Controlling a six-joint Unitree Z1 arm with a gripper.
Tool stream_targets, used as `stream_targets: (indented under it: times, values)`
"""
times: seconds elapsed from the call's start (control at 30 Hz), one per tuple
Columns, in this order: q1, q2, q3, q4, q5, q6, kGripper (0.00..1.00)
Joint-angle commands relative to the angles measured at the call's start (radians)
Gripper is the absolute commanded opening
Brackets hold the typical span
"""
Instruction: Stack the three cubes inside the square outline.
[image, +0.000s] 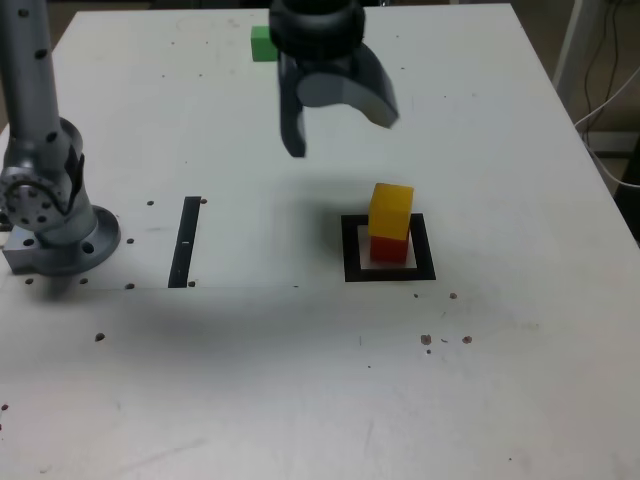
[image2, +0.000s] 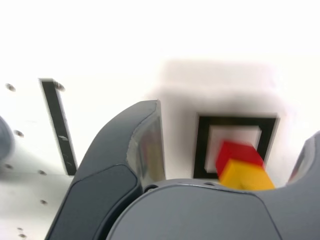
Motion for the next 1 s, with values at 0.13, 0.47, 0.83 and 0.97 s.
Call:
stream_targets:
  times: [0.13,0.47,0.83,0.97]
  values:
    - [0.139,-0.014,0.000,-0.001,0.005,0.083,0.99]
    - [0.346,0.002,-0.051,0.012,-0.002,0.247,0.99]
    - [0.601,0.077,-0.158,0.037,-0.003,0.501,0.99]
    - [0.675,0.100,-0.204,0.044,-0.001,0.567,0.99]
